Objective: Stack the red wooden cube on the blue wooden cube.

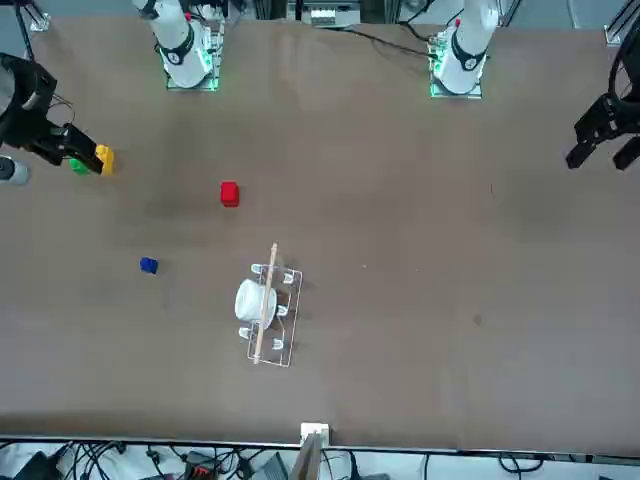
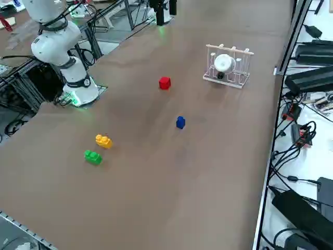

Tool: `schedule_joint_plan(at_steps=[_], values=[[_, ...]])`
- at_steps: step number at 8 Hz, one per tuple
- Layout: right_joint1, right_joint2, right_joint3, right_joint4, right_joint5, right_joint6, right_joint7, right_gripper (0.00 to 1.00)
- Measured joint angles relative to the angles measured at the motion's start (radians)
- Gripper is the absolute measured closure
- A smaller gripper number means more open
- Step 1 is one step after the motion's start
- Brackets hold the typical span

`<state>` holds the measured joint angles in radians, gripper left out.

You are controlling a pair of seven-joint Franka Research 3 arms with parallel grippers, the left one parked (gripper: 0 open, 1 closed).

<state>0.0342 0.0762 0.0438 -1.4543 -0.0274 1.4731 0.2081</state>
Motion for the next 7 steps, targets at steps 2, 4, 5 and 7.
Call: schedule_joint_plan(at_steps=[2,4,5,7], values=[[0.001,0.005,0.002,0.000,0.002,-0.008,0.000,0.00],[0.010,0.025,0.009,-0.009,0.010,-0.020,-0.027,0.00],[0.029,0.048,0.011,-0.023,0.013,-0.022,-0.040,0.00],[0.090,0.074,0.015,-0.127,0.015,0.088,-0.040,0.00]])
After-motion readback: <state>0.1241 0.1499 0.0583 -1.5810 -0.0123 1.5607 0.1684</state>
